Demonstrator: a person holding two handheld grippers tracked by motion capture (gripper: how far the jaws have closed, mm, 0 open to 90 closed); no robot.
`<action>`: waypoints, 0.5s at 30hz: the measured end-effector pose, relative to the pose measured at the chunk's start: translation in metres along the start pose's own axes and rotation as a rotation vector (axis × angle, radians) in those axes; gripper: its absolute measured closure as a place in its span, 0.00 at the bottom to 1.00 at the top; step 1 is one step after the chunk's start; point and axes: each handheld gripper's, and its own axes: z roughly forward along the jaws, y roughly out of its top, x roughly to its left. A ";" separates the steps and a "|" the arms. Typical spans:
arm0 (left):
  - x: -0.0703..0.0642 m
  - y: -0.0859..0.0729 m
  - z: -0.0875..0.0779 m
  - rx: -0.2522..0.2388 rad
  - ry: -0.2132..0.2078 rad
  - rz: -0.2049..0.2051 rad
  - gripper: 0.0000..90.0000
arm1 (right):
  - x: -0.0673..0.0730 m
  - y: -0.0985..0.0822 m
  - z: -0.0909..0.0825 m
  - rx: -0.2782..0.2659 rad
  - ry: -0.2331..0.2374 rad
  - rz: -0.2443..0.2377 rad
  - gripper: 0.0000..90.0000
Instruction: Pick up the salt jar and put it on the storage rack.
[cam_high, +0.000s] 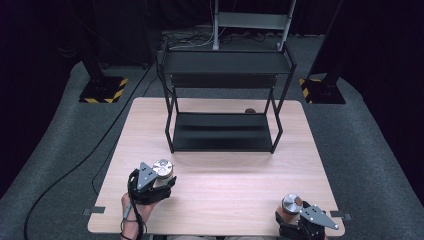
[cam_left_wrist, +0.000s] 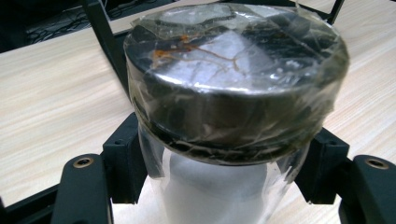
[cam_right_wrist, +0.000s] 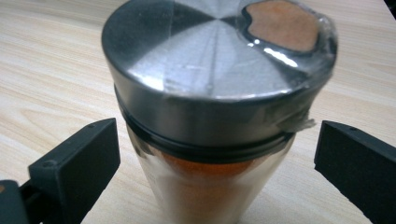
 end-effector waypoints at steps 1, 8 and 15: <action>0.000 0.005 0.002 0.005 -0.003 0.010 0.34 | 0.000 0.000 0.000 -0.002 0.000 -0.001 0.00; 0.003 0.017 0.008 0.014 -0.011 0.027 0.34 | -0.001 0.000 -0.001 -0.002 -0.001 0.000 0.00; 0.006 0.030 0.017 0.034 -0.021 0.041 0.34 | -0.001 0.000 -0.001 0.001 -0.001 -0.001 0.00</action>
